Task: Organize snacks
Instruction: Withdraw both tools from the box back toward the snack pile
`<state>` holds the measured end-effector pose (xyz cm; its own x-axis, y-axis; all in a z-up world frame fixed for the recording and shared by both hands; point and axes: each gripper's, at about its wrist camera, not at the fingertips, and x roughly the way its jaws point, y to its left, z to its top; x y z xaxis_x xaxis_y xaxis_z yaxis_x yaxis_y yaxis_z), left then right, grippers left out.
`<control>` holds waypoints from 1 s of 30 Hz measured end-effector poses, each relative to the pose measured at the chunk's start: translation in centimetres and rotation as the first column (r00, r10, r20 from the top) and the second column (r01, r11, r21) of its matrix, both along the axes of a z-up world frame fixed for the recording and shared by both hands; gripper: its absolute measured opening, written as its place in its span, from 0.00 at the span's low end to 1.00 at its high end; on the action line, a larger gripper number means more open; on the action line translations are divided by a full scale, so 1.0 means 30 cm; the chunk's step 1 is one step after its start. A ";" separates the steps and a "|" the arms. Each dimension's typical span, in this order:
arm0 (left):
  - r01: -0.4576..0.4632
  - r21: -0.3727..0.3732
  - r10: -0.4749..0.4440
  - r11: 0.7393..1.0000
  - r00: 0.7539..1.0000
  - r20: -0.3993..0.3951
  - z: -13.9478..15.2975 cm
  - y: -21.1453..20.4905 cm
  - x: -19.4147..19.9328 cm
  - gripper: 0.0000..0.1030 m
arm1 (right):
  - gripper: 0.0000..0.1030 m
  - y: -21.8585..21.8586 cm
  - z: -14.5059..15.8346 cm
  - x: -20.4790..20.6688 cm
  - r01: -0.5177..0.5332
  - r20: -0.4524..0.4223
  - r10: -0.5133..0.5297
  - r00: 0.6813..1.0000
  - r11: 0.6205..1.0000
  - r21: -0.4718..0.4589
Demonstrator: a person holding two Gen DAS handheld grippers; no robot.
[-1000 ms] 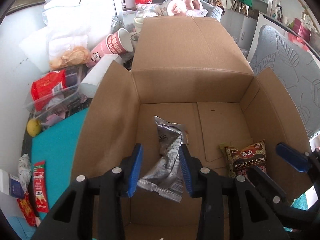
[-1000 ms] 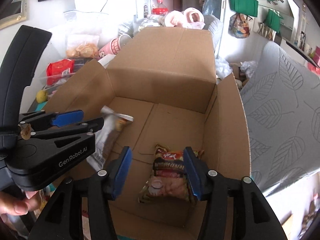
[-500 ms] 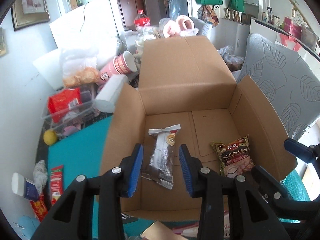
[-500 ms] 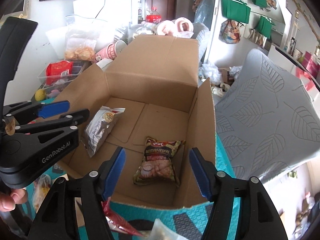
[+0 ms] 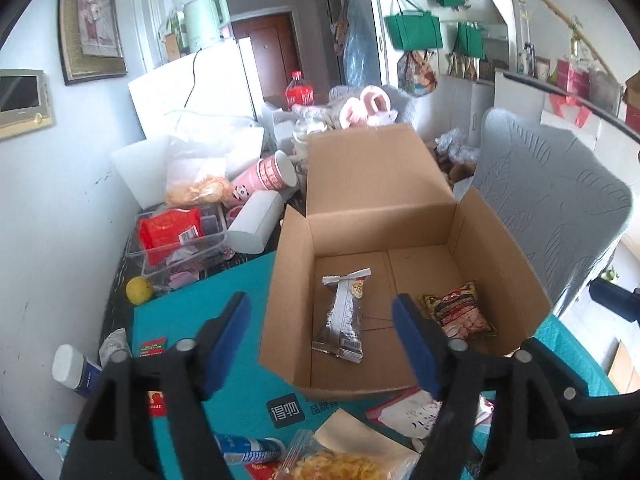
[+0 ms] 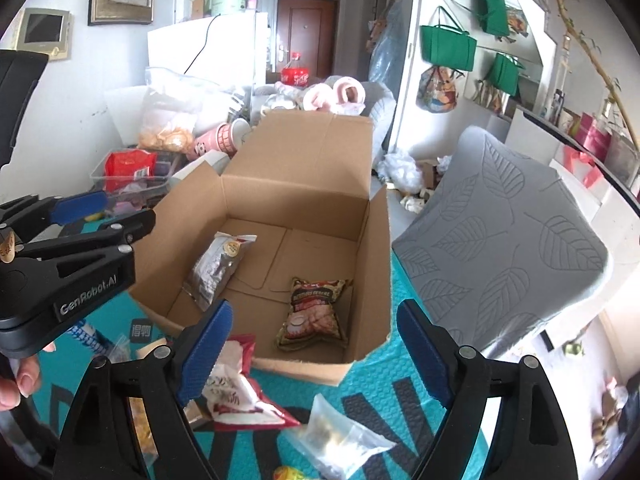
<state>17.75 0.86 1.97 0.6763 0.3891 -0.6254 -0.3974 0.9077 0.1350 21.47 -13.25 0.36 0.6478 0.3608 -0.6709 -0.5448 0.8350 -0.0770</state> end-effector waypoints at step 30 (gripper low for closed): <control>0.099 0.028 -0.102 0.995 0.987 0.122 0.025 -0.066 -0.534 0.72 | 0.86 -0.202 0.076 -0.480 0.066 0.095 -0.080 0.992 0.987 0.144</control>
<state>1.71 -1.12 2.72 0.7838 0.3276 -0.5275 -0.3189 0.9413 0.1107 7.06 -19.31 2.64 0.7375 0.3956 -0.5474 -0.4771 0.8788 -0.0077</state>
